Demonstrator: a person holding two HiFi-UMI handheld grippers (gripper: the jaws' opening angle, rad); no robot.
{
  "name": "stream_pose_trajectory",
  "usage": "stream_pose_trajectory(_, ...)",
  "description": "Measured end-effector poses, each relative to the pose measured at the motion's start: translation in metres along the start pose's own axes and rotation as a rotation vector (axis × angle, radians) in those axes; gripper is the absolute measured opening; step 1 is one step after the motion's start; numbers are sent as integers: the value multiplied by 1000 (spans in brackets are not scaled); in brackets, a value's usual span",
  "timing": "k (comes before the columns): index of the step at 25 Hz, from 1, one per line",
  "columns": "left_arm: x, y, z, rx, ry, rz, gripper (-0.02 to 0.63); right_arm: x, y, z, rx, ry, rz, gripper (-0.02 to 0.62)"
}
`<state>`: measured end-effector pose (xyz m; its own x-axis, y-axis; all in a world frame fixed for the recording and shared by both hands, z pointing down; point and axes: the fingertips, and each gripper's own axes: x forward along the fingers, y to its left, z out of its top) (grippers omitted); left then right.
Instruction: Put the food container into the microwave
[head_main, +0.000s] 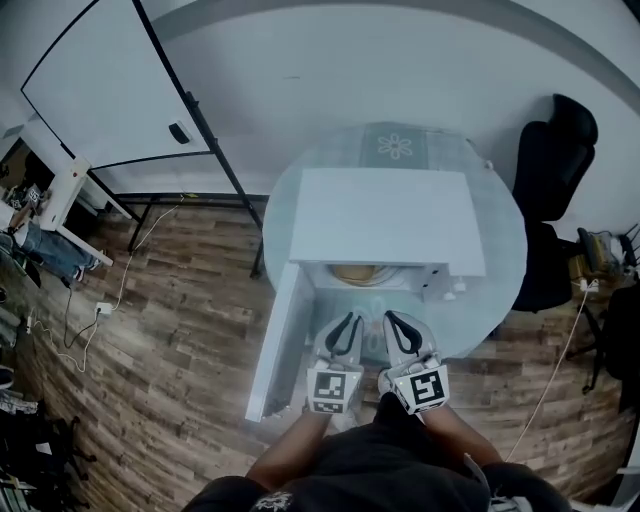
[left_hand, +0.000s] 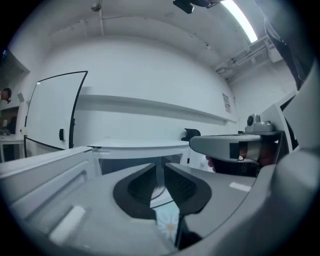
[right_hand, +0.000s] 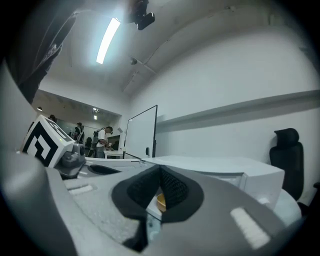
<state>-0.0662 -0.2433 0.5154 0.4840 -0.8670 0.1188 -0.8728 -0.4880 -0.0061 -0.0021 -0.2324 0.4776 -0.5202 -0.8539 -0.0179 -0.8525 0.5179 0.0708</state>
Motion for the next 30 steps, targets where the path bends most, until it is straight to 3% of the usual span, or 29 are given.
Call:
stream_pose_trajectory(2,-9,-1,8,1,-15,-1,5,-4,3,10,-7,-21,-13,1)
stream_pose_trajectory(14,-41,-1,21,14,-39,-1,5,-18,15,43,-22,-56,-33,1)
stream_pose_trajectory(30,-55,-7,18,7,-42,-9,6,-32,21,43,-10,-48,-25,1)
